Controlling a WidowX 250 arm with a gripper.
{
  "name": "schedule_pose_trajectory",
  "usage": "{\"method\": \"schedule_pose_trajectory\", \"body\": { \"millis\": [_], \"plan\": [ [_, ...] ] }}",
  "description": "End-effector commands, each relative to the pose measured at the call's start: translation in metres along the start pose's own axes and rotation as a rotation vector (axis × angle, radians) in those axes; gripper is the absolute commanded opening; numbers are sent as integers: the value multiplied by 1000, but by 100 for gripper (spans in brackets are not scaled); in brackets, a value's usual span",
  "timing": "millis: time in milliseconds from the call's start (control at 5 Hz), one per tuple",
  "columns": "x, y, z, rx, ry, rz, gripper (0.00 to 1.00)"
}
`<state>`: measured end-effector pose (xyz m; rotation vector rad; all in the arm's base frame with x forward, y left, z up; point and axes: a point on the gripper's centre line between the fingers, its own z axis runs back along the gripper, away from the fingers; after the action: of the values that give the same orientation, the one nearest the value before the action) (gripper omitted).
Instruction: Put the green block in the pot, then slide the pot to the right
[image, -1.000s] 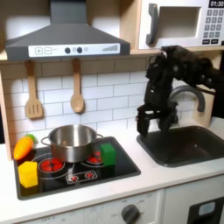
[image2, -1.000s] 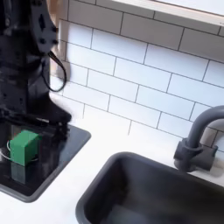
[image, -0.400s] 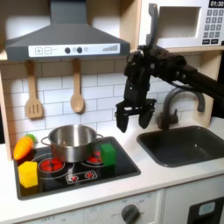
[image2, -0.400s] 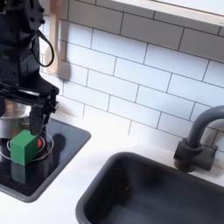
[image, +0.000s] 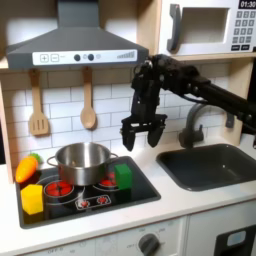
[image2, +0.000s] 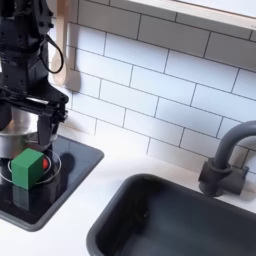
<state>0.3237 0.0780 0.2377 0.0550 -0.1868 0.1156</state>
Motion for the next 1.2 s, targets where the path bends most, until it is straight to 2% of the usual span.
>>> {"method": "schedule_pose_trajectory", "body": {
  "millis": [0,400,1000],
  "plan": [
    [10,0,-21,11,7,-14,100],
    [15,4,-27,35,-8,-1,100],
    [19,9,-45,51,16,8,100]
  ]
}}
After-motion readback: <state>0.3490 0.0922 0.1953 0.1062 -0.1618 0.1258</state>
